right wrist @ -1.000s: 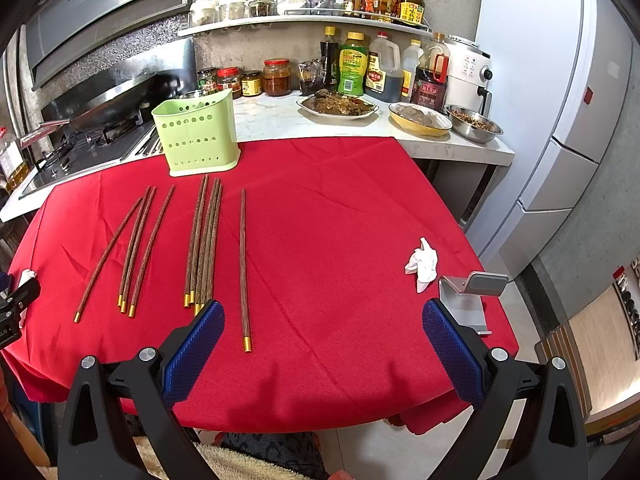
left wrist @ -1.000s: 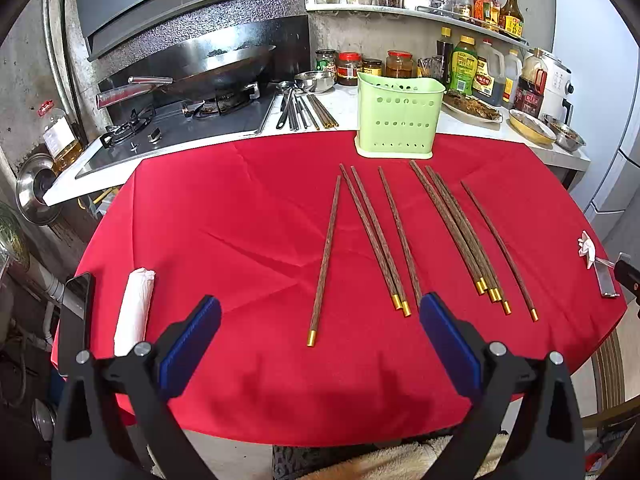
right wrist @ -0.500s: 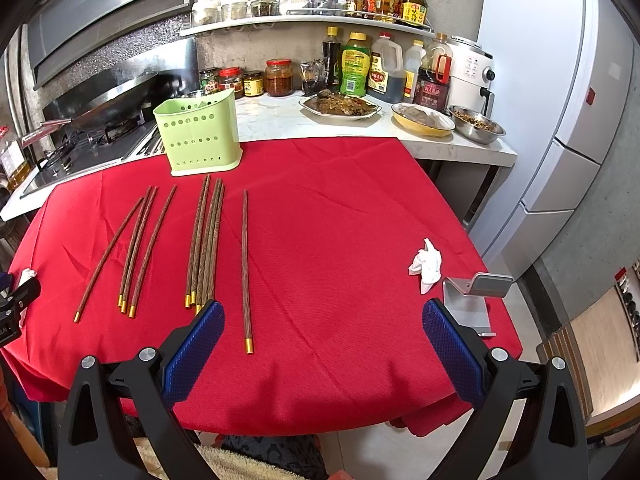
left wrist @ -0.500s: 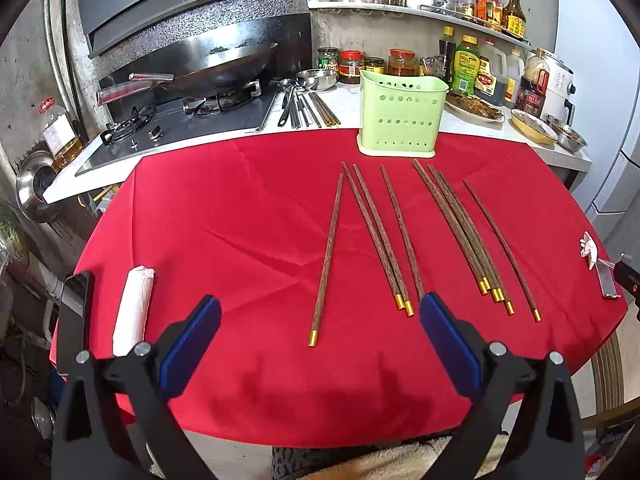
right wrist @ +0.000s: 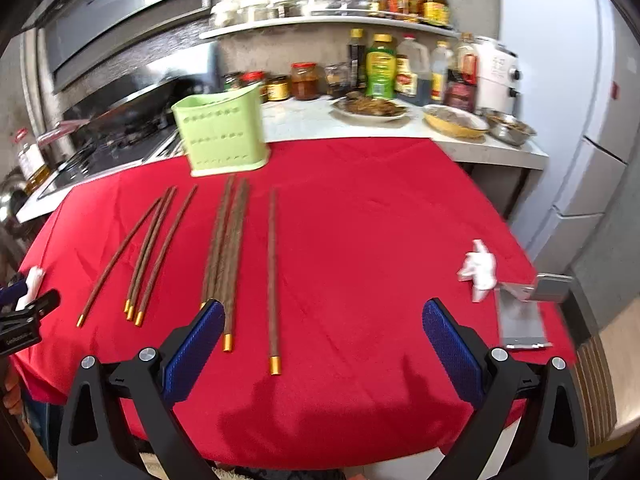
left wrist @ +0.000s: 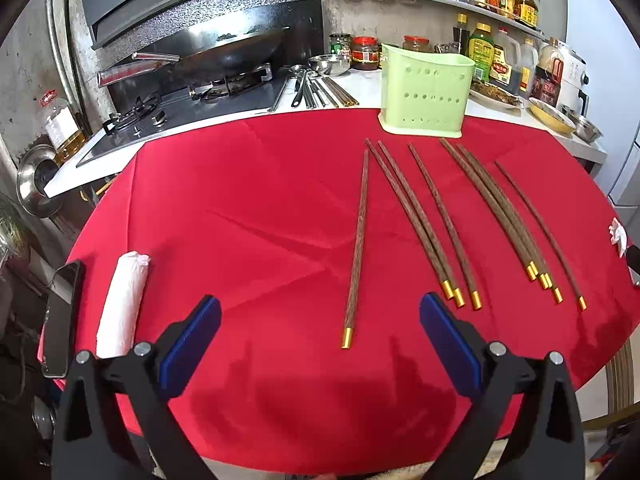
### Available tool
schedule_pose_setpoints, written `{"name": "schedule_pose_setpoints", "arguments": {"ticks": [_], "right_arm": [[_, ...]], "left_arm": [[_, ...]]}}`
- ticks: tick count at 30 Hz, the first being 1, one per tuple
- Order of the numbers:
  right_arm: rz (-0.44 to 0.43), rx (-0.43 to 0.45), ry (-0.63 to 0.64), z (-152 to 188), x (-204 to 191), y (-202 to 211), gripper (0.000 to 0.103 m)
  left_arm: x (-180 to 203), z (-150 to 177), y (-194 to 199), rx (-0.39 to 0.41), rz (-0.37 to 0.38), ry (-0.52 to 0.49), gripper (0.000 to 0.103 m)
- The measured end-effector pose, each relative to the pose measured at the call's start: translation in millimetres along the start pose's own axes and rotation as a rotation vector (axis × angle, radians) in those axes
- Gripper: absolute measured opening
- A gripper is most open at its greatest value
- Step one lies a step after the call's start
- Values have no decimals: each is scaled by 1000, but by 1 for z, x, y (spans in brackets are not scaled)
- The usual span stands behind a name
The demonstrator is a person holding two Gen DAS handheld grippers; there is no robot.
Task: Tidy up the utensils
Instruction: 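Close the left tool on one chopstick while the right tool grasps another chopstick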
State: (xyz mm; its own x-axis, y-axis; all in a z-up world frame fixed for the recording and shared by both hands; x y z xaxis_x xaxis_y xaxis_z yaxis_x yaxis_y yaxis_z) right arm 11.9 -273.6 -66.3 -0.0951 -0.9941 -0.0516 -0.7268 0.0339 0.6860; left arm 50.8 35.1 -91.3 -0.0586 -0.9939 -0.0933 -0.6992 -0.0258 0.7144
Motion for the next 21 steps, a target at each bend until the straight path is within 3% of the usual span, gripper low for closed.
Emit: {"name": "schedule_pose_setpoints", "arguments": {"ticks": [2, 7, 16, 17, 18, 21], "right_arm": [[-6, -3, 20, 3, -6, -5, 97], [-8, -12, 80, 11, -17, -13, 97], [-35, -30, 66, 24, -17, -27, 91], [-42, -35, 70, 25, -18, -28, 82], [-34, -42, 73, 27, -18, -31, 60], [-36, -67, 56, 32, -17, -39, 43]], "left_arm": [[-1, 4, -4, 1, 6, 7, 95], [-3, 13, -15, -22, 27, 21, 79], [11, 24, -32, -64, 77, -22, 53], [12, 25, -33, -62, 78, -31, 52], [13, 26, -34, -58, 76, -40, 49], [18, 27, -37, -62, 86, -55, 45]]}}
Point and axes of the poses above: each gripper's, at about its wrist camera, not at the fingertips, and y roughly against the way its jaws point, x to its right, z to its underside, the point moved 5 cm from there along -y, roughly the way its jaws point, and after that the axes turned 4 degrees about x, right-handed, at the moved point
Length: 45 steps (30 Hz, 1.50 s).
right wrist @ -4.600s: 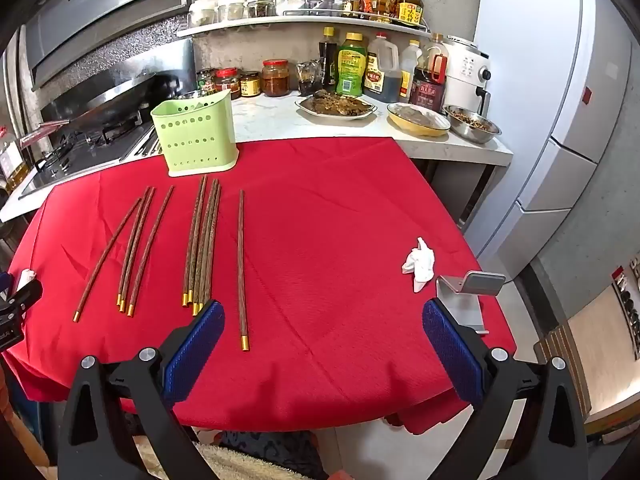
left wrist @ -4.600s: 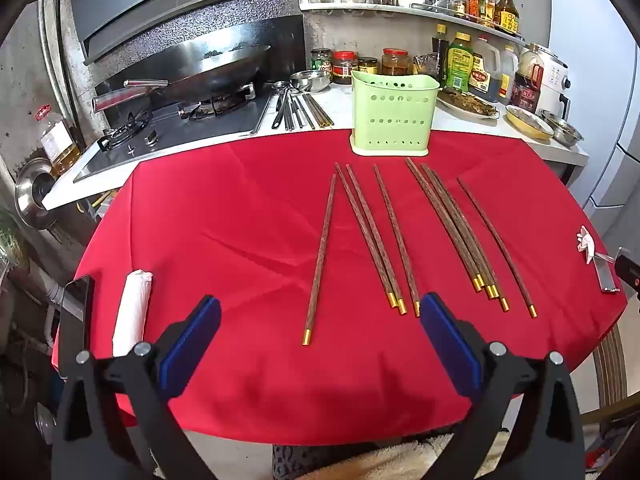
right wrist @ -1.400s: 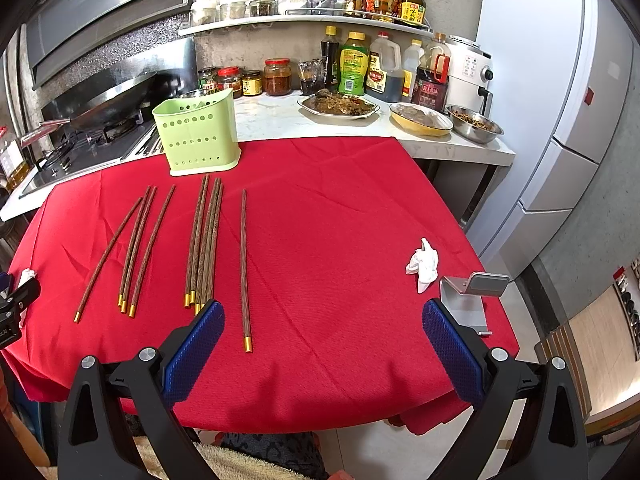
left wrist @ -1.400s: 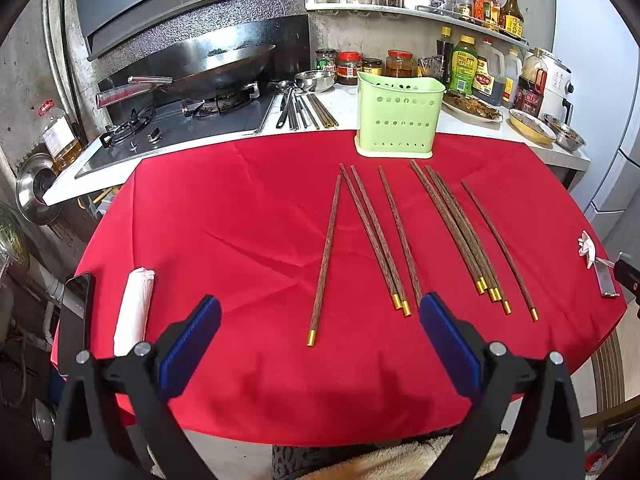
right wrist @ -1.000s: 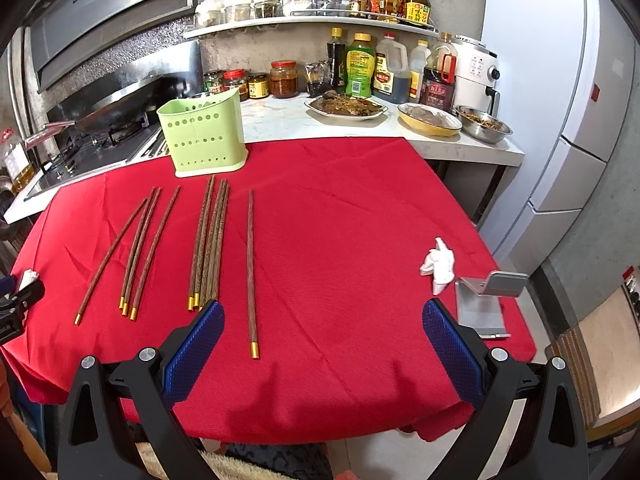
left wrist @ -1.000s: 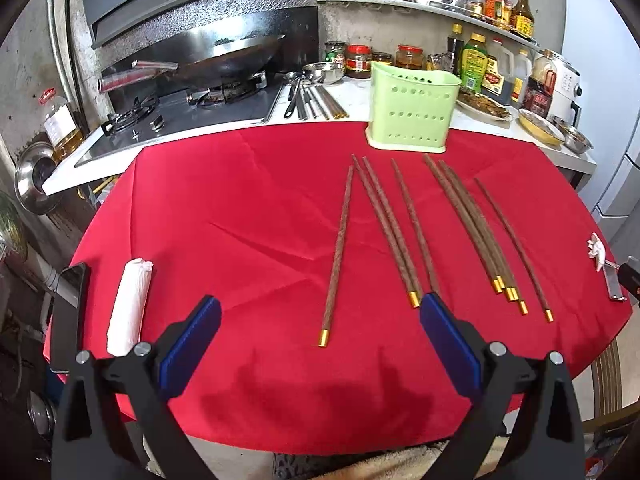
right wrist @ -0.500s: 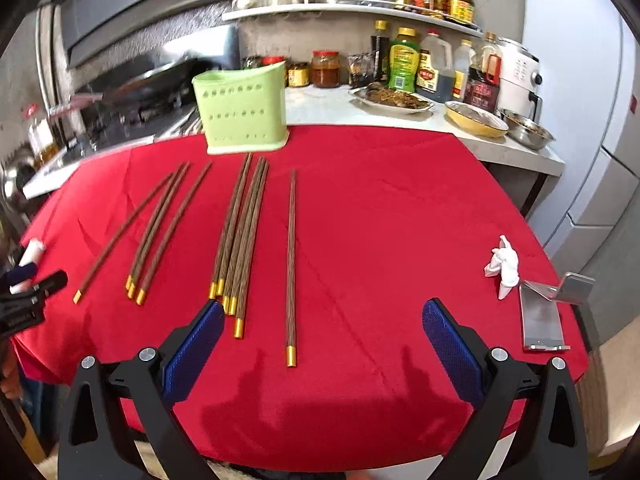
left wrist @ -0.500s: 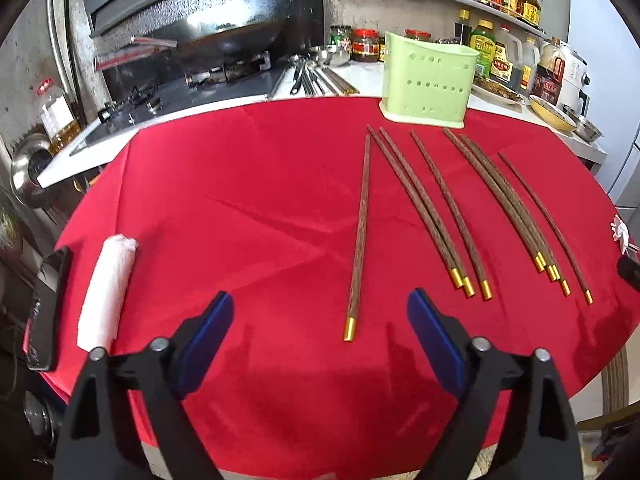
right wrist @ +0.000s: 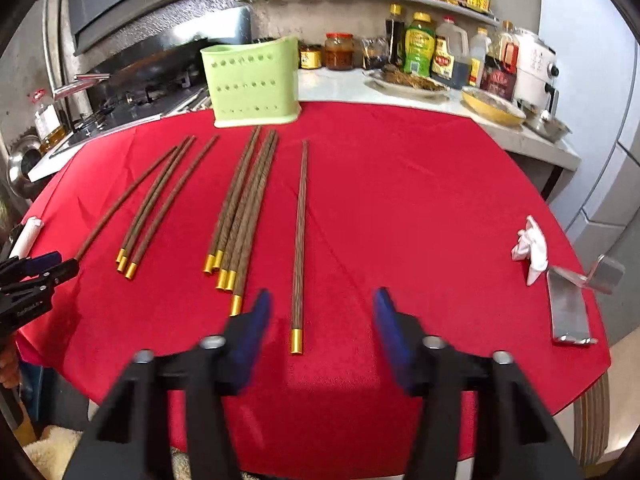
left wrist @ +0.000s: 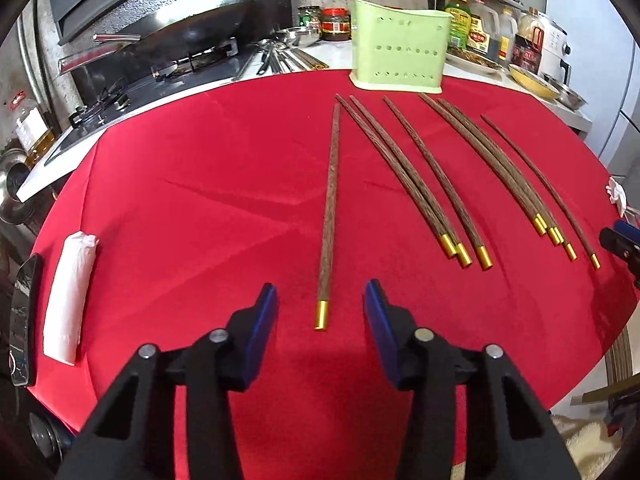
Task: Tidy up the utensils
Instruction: 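Close the left tool on one chopstick while the right tool grasps another chopstick, then lift the left tool's chopstick upright while the right tool raises its chopstick toward the holder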
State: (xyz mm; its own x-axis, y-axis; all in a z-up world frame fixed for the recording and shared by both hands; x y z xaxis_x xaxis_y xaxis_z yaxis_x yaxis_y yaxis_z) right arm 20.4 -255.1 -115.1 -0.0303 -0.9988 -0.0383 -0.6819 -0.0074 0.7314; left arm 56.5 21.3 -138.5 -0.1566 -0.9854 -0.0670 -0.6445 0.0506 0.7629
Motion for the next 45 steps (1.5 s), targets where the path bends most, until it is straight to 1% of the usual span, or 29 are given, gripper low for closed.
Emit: {"name": "schedule_pose_setpoints", "arguments": {"ticks": [3, 6, 9, 11, 14, 16, 19, 22, 23, 24, 25, 27, 30, 36, 40, 45], "right_arm": [[-14, -3, 3, 3, -2, -3, 32], [-33, -17, 21, 8, -7, -7, 23], [-61, -41, 27, 13, -13, -11, 16], [-58, -39, 44, 15, -16, -11, 14], [-47, -32, 59, 17, -17, -9, 14], [-45, -29, 67, 18, -17, -8, 13], [-40, -15, 77, 19, -18, -7, 12], [-45, -5, 70, 20, -17, -7, 12], [-45, -1, 71, 20, -16, -7, 11], [-46, 1, 68, 21, -16, -6, 8], [-47, 2, 63, 21, -15, -6, 8], [-55, 0, 48, 21, -14, -6, 7], [-57, -3, 25, 20, -12, -5, 7], [-57, 75, -8, 6, -7, 18, 7], [-53, 162, -17, -12, -3, 44, 7], [-45, 264, -18, -38, 0, 73, 7]], "left_arm": [[0, 2, -4, -4, 8, -1, 44], [1, 2, -4, -4, 20, -5, 40], [3, 2, -3, -1, 32, -14, 35], [4, 3, -2, -3, 42, -15, 32], [3, 3, -2, -3, 36, -11, 25], [1, 3, -2, -6, 27, -7, 17], [3, 5, 0, -10, 16, -21, 16], [7, 6, 0, -7, -11, -51, 15], [7, 5, 0, -8, -11, -56, 13], [7, 5, 0, -10, -9, -56, 7], [6, 5, 0, -9, -13, -55, 7], [5, 6, 1, -5, -6, -52, 7], [7, 7, 6, 4, 27, -46, 7], [10, -5, 29, 78, 51, -56, 7], [8, -22, 53, 157, 59, -57, 7], [5, -52, 88, 284, 57, -66, 7]]}}
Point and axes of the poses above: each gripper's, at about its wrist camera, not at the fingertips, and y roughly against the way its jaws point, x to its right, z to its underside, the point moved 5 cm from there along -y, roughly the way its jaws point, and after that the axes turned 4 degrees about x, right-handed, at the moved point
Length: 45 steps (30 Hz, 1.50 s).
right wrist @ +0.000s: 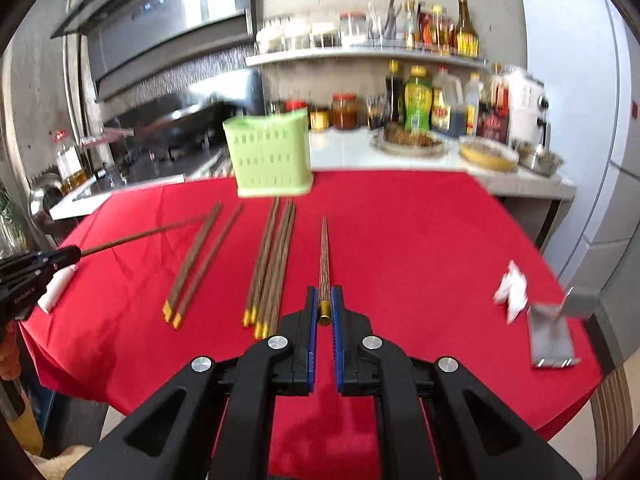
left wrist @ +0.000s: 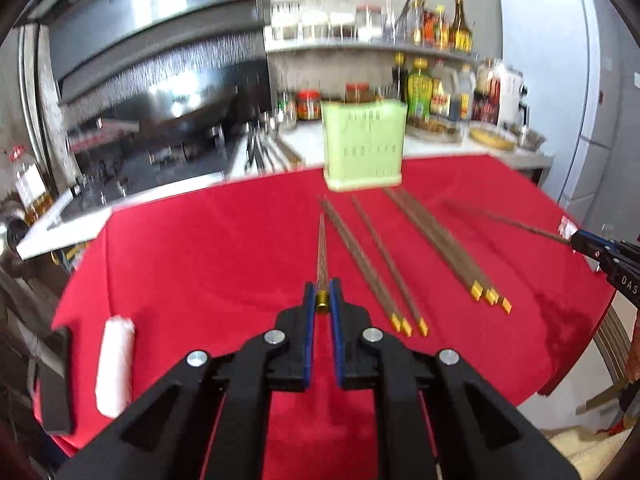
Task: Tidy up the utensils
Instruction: 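Lift the left tool's chopstick upright while the right tool raises its chopstick toward the holder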
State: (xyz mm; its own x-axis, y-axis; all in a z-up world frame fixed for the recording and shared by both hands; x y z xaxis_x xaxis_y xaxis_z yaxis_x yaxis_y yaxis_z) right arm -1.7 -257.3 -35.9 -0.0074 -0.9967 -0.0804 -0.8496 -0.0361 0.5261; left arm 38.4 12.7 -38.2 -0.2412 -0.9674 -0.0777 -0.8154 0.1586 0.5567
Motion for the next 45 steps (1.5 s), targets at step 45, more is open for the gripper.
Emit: {"name": "schedule_pose_setpoints", "arguments": {"ticks": [45], "right_arm": [[20, 19, 156, -70, -19, -59, 7]], "left_arm": [[-23, -49, -53, -10, 1, 59, 7]]}}
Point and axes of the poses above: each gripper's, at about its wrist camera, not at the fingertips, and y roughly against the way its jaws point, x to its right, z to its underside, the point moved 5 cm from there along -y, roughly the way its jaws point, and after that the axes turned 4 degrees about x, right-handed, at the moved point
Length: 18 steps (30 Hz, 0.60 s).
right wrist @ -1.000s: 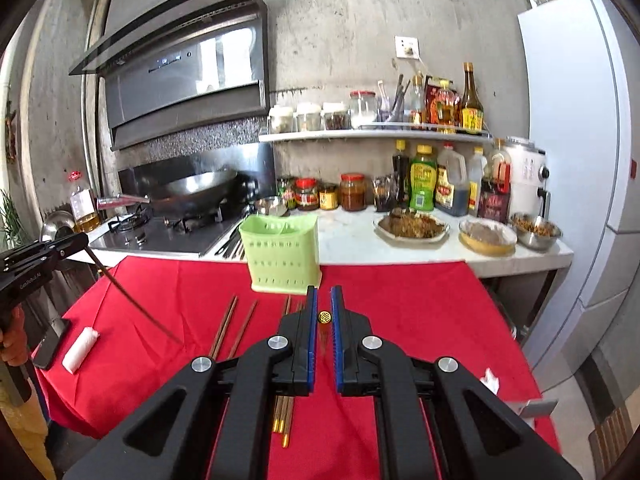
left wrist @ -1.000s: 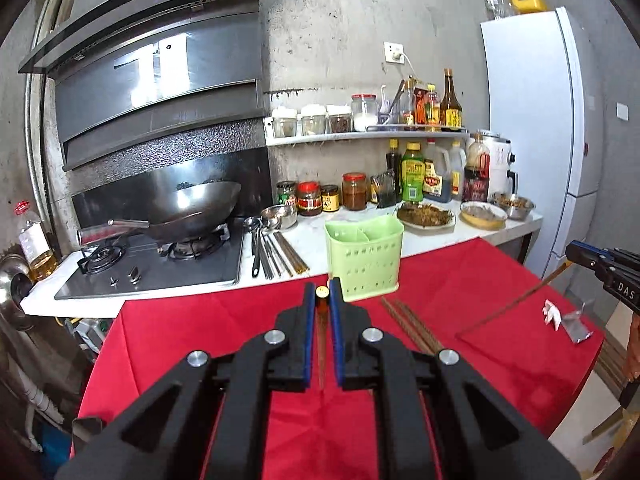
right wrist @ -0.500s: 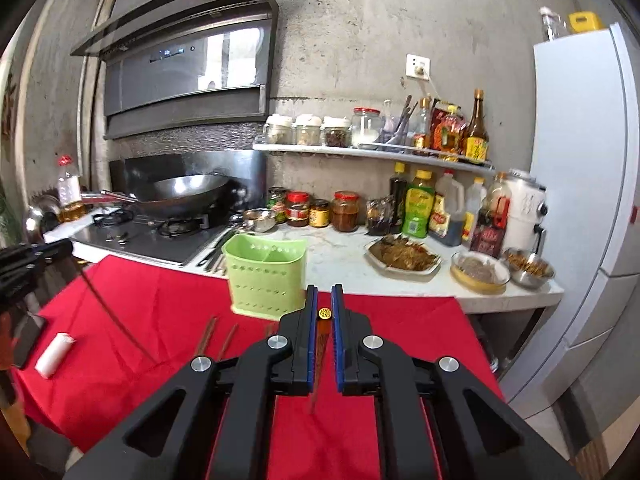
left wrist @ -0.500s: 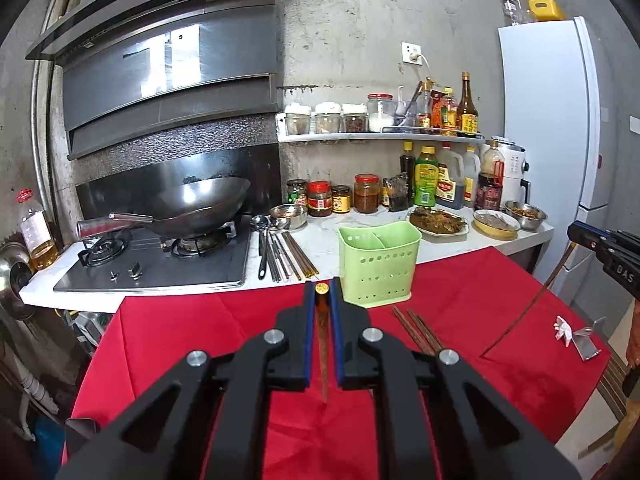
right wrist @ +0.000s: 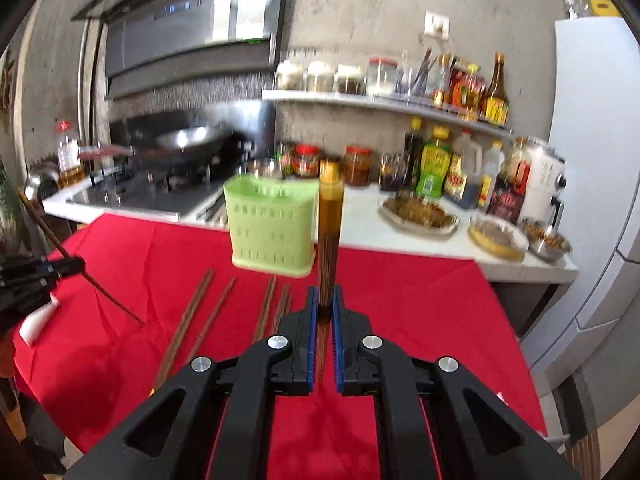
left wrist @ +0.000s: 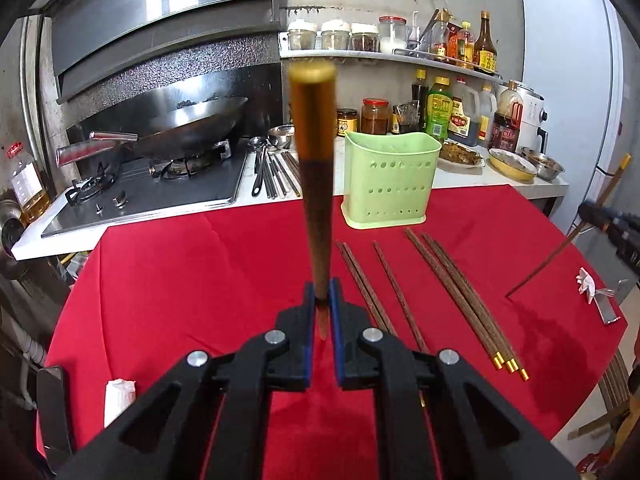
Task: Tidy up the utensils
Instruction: 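Lift the left tool's chopstick upright while the right tool raises its chopstick toward the holder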
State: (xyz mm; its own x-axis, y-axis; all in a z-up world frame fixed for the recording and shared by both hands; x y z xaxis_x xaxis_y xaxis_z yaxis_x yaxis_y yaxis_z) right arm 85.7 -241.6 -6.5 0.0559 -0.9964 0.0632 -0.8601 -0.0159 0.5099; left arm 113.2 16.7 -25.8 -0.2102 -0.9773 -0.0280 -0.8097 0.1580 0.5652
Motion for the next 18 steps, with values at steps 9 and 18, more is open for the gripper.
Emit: {"name": "schedule_pose_setpoints", "arguments": {"ticks": [9, 18], "right_arm": [[-23, 19, 0, -2, -8, -5, 6], [-61, 139, -3, -69, -5, -18, 6]], "left_arm": [[8, -17, 9, 89, 14, -18, 7], [18, -91, 4, 234, 46, -35, 7]]}}
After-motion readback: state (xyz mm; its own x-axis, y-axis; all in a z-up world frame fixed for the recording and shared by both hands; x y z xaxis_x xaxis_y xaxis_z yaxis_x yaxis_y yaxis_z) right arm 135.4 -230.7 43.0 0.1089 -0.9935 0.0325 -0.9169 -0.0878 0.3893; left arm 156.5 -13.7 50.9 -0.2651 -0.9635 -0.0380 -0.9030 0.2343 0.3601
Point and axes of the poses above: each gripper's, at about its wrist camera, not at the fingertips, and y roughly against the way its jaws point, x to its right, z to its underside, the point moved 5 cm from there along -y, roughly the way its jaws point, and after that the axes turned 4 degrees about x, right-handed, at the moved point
